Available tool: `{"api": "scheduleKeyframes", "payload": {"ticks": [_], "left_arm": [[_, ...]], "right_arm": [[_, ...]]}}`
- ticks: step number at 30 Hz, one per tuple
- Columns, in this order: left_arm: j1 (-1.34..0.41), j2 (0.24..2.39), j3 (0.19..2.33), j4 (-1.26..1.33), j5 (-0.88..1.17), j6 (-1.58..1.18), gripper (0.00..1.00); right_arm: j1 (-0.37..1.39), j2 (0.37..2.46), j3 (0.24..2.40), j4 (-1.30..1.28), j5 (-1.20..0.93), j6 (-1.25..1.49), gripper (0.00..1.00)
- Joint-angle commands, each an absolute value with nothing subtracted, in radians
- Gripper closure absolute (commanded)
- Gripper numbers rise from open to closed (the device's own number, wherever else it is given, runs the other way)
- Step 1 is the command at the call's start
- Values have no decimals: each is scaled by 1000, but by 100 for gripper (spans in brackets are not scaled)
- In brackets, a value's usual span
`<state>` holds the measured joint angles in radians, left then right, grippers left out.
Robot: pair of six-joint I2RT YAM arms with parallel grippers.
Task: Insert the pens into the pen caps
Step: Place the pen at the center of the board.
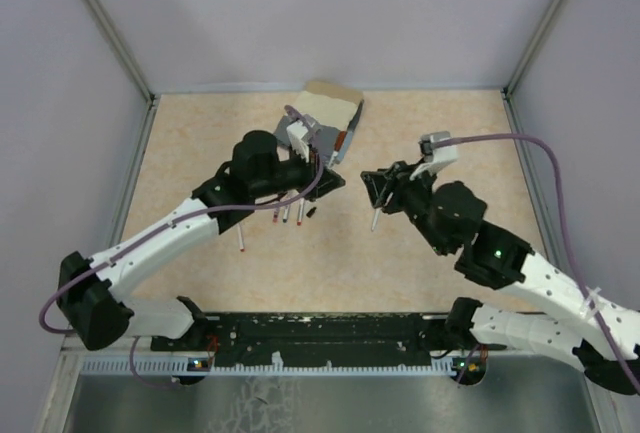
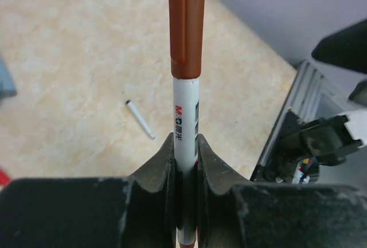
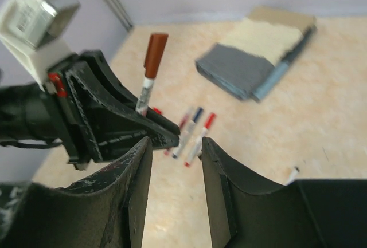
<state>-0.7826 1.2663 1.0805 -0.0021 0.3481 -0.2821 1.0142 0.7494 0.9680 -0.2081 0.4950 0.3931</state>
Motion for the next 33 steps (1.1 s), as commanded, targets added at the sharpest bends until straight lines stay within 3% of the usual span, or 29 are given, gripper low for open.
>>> {"api": "scheduleKeyframes", "payload": {"ticks": [1, 10, 33], "left_arm": [[-776, 1374, 1157, -227, 185, -264, 100], [-767, 1557, 1210, -356, 6, -298, 100], [-693, 1877, 1343, -438, -139, -260, 100]], "right_arm": [[976, 870, 951, -421, 614, 542, 60], [803, 997, 860, -403, 324, 661, 59], [777, 1001, 745, -353, 206, 648, 60]]}}
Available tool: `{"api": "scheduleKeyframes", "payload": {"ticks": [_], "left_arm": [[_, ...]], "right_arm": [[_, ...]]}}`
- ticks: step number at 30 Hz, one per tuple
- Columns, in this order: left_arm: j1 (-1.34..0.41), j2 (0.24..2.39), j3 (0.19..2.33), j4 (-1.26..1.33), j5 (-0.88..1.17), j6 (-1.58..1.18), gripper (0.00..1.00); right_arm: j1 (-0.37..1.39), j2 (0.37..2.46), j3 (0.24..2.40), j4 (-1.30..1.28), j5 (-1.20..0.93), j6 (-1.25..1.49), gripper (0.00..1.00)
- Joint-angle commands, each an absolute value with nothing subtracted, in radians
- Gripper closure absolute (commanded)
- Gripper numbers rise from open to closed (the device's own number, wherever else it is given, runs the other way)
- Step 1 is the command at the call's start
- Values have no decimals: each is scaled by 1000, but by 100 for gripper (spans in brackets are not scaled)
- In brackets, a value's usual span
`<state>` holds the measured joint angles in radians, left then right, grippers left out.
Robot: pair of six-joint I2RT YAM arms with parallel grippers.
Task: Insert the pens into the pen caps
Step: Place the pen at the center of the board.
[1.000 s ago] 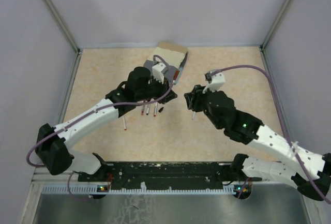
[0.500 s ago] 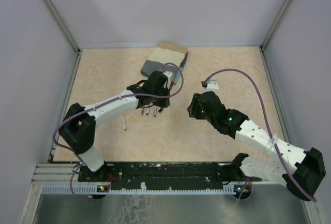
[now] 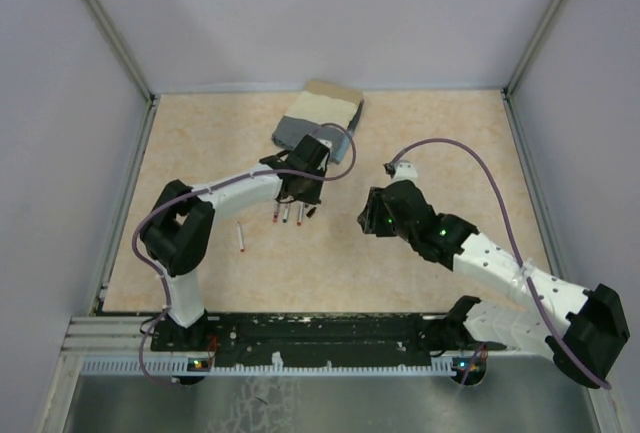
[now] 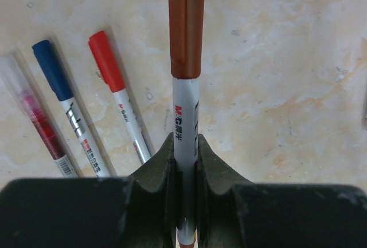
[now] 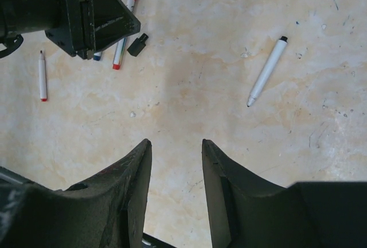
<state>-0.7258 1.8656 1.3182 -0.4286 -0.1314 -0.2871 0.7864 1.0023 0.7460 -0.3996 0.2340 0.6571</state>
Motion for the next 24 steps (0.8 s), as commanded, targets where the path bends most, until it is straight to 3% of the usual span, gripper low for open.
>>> {"api": "scheduleKeyframes", "payload": {"ticks": [1, 24], "left_arm": [[-686, 1878, 1339, -434, -129, -256, 100], [-675, 1922, 1273, -383, -45, -260, 100]], "right_arm": [[776, 1002, 744, -351, 203, 648, 60], [776, 1044, 755, -329, 154, 648, 60]]}}
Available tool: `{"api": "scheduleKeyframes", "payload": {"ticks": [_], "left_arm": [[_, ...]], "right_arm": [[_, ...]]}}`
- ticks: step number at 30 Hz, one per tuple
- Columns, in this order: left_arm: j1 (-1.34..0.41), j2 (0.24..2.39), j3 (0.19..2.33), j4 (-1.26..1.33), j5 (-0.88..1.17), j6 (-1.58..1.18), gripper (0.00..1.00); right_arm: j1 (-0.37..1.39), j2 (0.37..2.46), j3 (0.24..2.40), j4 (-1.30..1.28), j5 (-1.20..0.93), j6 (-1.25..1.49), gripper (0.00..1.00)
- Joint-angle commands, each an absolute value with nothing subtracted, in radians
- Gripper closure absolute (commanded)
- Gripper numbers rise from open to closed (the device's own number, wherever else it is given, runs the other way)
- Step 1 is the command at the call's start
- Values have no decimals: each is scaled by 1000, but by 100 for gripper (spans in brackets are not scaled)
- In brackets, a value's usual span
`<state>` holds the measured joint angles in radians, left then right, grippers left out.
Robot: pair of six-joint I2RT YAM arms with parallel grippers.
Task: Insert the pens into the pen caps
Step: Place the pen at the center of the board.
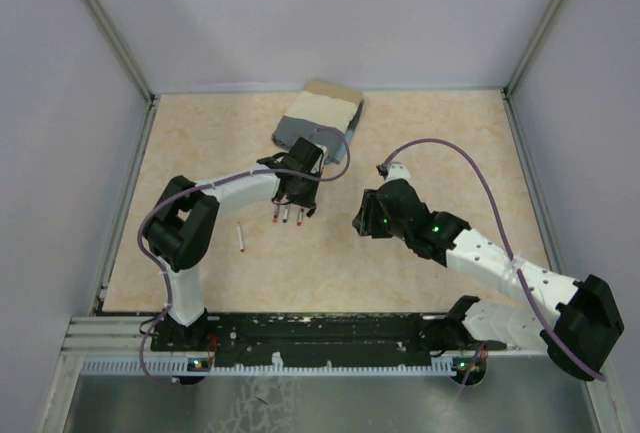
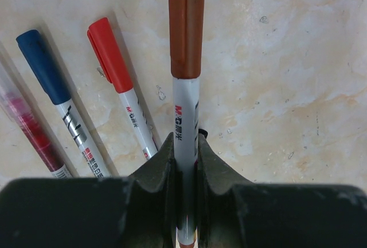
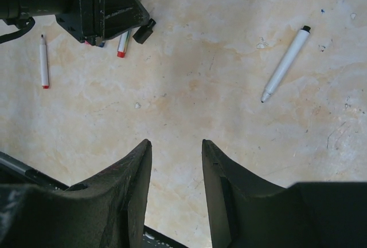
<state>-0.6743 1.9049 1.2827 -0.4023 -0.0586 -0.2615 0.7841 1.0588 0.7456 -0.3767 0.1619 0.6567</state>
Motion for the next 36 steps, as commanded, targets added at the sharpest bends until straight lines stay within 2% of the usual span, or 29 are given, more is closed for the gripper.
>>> {"api": "scheduleKeyframes", "payload": {"ticks": [1, 25, 36], "left_arm": [[-675, 1923, 1273, -383, -41, -261, 100], [-689, 1809, 1142, -400, 90, -363, 100], [-693, 1849, 1221, -423, 42, -382, 100]], "right_arm": [[776, 1044, 755, -328, 154, 647, 60], [777, 1059, 753, -312, 120, 657, 60], [776, 1074, 758, -305, 107, 658, 60]]}}
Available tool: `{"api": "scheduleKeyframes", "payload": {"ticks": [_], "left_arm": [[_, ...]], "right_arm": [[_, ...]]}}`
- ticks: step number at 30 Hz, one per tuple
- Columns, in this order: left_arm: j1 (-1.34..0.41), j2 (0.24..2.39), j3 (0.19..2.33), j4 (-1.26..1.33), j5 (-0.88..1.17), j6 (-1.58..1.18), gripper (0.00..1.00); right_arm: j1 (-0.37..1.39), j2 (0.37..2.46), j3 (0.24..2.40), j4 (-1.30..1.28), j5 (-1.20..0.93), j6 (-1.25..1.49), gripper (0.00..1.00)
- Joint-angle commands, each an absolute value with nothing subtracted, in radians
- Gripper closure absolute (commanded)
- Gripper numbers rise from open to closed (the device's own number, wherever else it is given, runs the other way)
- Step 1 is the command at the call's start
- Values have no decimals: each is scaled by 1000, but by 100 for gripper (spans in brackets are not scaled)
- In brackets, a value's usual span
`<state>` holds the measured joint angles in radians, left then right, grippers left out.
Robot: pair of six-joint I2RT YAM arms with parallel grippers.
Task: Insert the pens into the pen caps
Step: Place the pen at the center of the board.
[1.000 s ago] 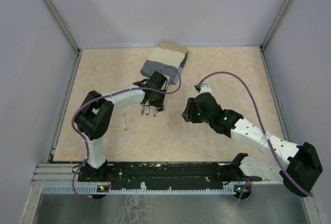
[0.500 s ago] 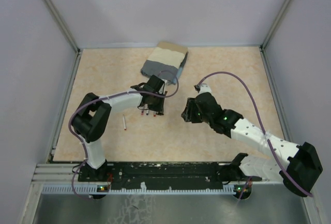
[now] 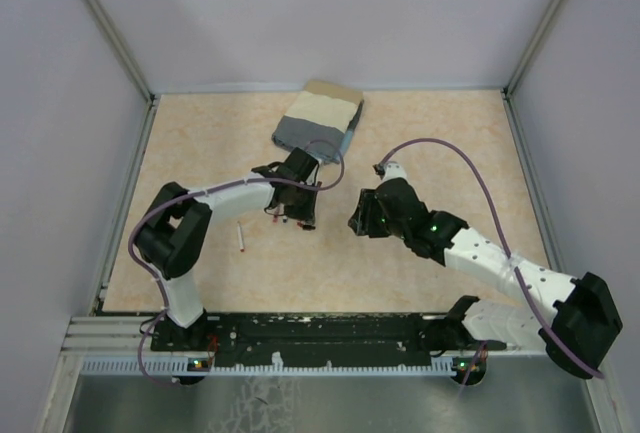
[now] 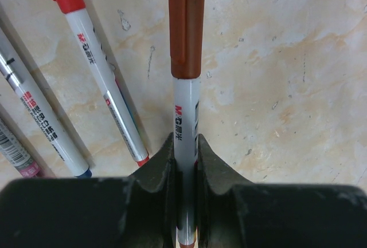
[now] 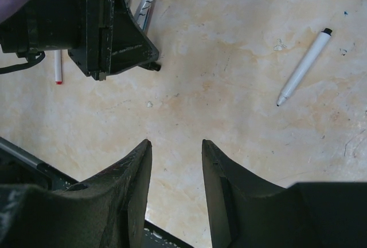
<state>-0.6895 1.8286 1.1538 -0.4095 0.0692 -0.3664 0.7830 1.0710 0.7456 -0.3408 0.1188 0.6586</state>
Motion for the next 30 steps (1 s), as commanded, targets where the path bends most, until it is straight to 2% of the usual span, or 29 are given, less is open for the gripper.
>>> {"api": "scheduleKeyframes", "payload": {"ticks": [1, 8, 14, 21, 26, 30], "left_arm": [[-693, 1863, 1237, -429, 31, -388, 100], [-695, 1921, 1296, -461, -14, -419, 89], [-711, 1941, 1291, -478, -22, -426, 84], [-719, 1953, 1276, -487, -43, -452, 72], [-719, 1953, 1274, -491, -54, -455, 69], [-719, 1957, 1278, -491, -55, -453, 72]], "right_arm": [[776, 1074, 759, -308, 107, 657, 60], [776, 1063, 759, -319, 116, 655, 60], [776, 1068, 756, -315, 116, 655, 60], [776, 1068, 752, -315, 116, 655, 60], [776, 1067, 752, -318, 116, 653, 60], [776, 1067, 752, -319, 116, 653, 60]]}}
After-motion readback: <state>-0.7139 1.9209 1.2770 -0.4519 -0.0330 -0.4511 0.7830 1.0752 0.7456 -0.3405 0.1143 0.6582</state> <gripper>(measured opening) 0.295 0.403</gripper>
